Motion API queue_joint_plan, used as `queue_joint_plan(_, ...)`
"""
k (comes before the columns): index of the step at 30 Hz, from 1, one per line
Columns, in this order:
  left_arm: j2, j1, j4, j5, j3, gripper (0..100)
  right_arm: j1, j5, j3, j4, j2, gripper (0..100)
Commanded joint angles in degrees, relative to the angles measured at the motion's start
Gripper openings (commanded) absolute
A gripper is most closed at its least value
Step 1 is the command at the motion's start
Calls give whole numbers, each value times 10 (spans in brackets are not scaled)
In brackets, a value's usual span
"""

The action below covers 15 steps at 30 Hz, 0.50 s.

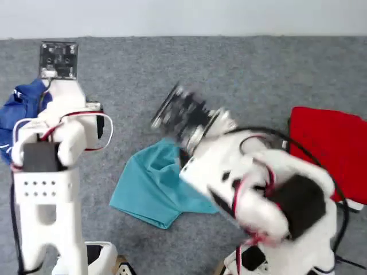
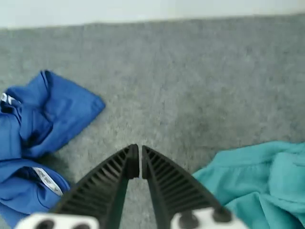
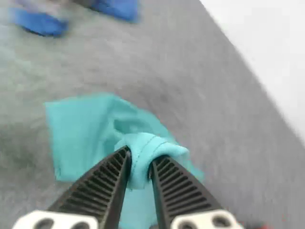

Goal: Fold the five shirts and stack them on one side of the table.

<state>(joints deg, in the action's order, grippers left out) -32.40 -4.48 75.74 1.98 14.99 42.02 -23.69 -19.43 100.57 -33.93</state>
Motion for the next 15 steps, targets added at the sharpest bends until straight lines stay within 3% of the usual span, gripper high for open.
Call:
queue_joint_plan(1, 19, 4, -10, 7, -2, 15, 10, -10, -63, 23, -16, 10)
queue_joint_plan(6, 21, 4, -10, 7, -2, 15, -168, -18, -8, 23, -30, 10)
queue_joint_plan(11, 24, 5, -10, 7, -2, 15, -349, -27, 199, 21, -30, 10)
queue_joint_plan(15, 25, 9, -12, 7, 0, 15, -434, -28, 346, 7, -36, 10)
